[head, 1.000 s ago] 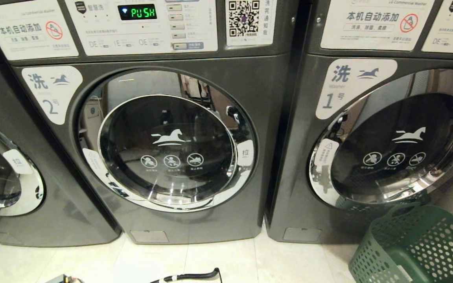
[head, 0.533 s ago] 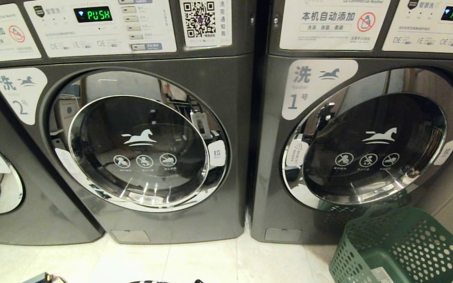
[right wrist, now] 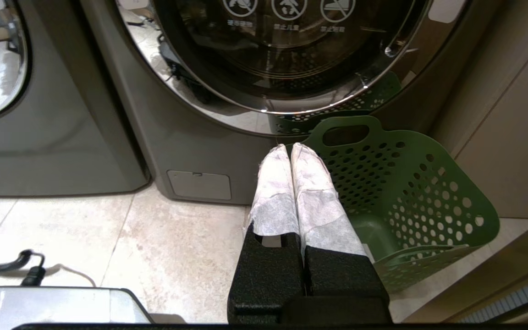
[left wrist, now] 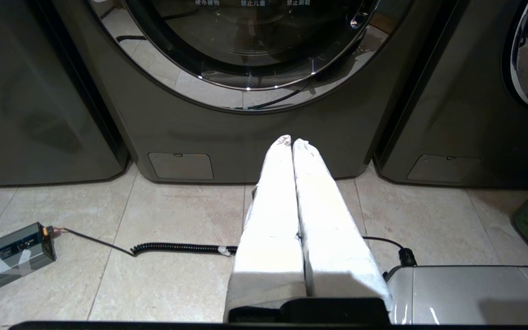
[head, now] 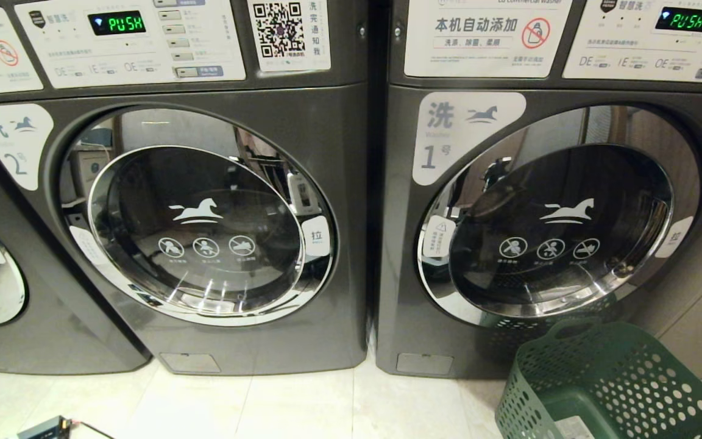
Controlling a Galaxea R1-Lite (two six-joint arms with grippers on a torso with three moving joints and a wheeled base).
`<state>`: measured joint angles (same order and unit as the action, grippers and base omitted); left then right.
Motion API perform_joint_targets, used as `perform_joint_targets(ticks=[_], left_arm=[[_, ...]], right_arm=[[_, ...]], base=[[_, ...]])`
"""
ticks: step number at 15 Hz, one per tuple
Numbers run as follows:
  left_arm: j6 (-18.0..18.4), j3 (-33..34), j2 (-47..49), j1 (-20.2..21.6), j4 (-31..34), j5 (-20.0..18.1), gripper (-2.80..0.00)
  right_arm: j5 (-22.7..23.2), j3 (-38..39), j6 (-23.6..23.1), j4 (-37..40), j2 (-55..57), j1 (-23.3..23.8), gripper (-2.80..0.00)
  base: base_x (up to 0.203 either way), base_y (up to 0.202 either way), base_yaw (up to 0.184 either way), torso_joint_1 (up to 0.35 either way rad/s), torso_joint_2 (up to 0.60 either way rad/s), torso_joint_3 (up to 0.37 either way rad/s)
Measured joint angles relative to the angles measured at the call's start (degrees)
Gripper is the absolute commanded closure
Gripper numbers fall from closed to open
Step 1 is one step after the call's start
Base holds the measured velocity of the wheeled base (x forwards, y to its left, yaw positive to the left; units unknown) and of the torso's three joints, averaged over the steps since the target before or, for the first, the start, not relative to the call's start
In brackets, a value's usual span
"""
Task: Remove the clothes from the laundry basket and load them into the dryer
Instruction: Close the dryer
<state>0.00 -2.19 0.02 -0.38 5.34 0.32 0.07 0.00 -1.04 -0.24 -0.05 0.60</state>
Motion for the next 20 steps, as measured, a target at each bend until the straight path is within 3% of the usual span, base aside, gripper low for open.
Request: perform_joint_targets(ticks=[16,20], left_arm=[[0.0,0.0,0.0,0.0,0.0,0.0,0.0],[0.0,0.0,0.0,0.0,0.0,0.0,0.0]], right_arm=[[0.0,0.0,-0.1,0.1,0.0,0.0,0.0],[0.0,0.0,-0.2,0.1,0.0,0.0,0.0]], base=[[0.0,0.0,0.0,0.004,-0.01,-0.002],[0.0,0.0,0.0,0.165,-0.15,-0.209]])
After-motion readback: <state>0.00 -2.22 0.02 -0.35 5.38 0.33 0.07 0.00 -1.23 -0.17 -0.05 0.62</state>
